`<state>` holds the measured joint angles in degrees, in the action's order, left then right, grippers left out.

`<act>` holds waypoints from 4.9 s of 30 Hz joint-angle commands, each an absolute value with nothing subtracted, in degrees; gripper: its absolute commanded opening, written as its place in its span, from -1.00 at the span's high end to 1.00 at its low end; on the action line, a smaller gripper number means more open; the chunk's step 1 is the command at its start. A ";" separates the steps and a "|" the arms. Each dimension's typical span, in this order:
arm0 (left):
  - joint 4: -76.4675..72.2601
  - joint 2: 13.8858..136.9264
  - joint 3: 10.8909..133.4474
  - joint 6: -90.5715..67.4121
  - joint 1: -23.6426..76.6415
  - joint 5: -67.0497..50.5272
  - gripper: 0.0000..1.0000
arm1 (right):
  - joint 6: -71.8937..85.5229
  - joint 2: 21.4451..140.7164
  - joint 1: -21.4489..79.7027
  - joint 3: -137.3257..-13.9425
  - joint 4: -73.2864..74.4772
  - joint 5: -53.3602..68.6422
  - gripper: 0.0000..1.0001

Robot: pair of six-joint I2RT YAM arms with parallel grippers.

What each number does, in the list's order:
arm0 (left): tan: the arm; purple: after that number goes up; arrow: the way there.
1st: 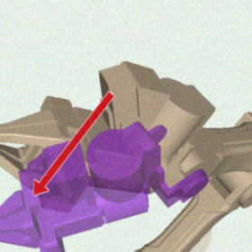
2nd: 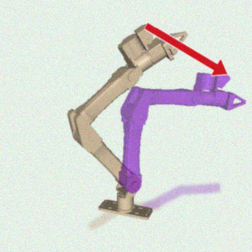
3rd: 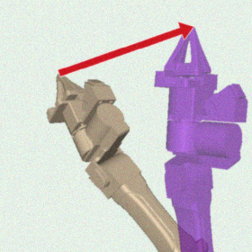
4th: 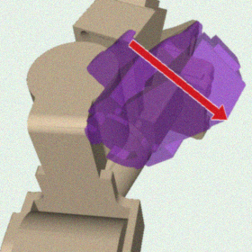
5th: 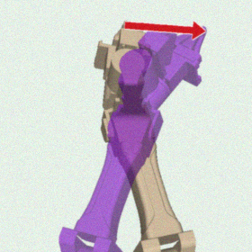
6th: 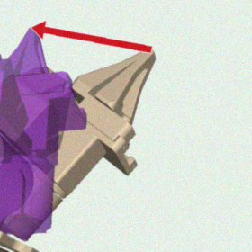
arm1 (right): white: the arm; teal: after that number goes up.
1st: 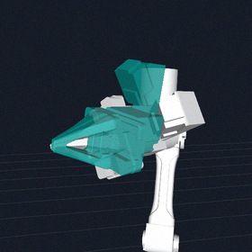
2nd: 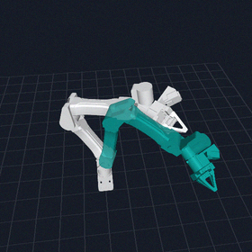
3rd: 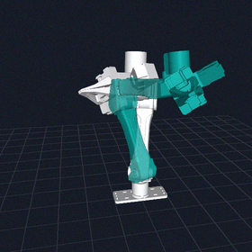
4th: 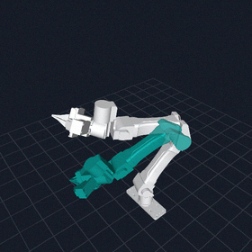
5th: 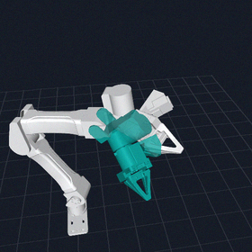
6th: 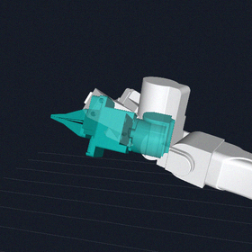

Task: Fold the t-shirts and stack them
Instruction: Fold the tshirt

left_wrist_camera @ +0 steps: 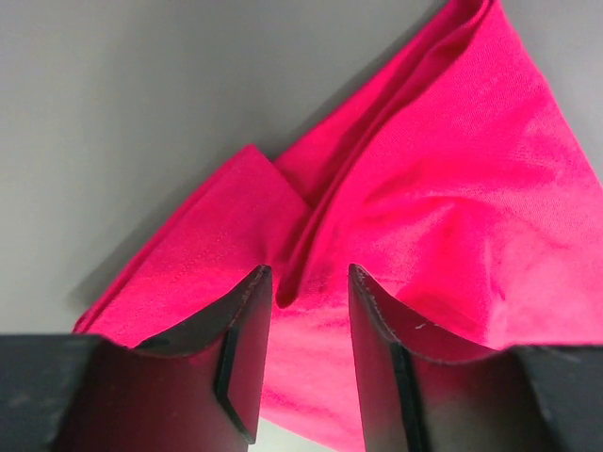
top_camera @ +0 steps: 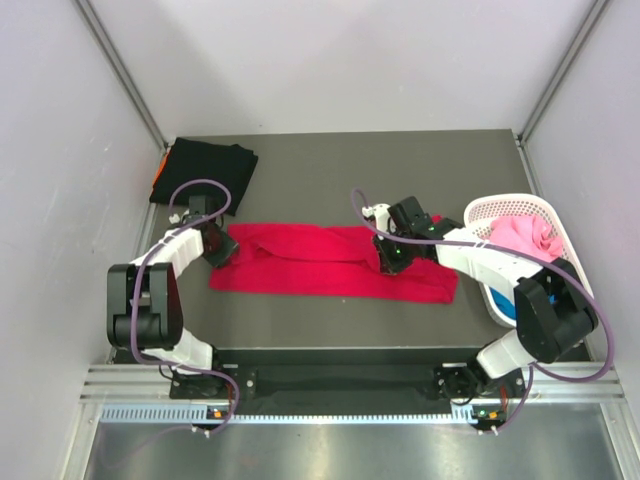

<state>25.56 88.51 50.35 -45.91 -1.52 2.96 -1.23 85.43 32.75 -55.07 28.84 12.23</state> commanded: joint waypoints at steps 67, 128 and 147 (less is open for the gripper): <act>22.59 107.05 82.62 -36.03 -3.08 3.25 1.00 | 8.00 89.30 11.78 -60.56 34.55 12.39 0.40; 19.17 110.82 88.59 -37.62 -3.08 0.53 1.00 | 0.97 94.92 10.28 -73.54 30.24 -1.22 1.00; 14.86 115.75 92.64 -39.29 -3.78 0.61 1.00 | -8.52 101.68 7.56 -79.10 13.28 -4.22 1.00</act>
<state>19.70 115.31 90.06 -38.89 -3.14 0.64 -6.07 102.28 8.43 -78.70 21.02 -4.32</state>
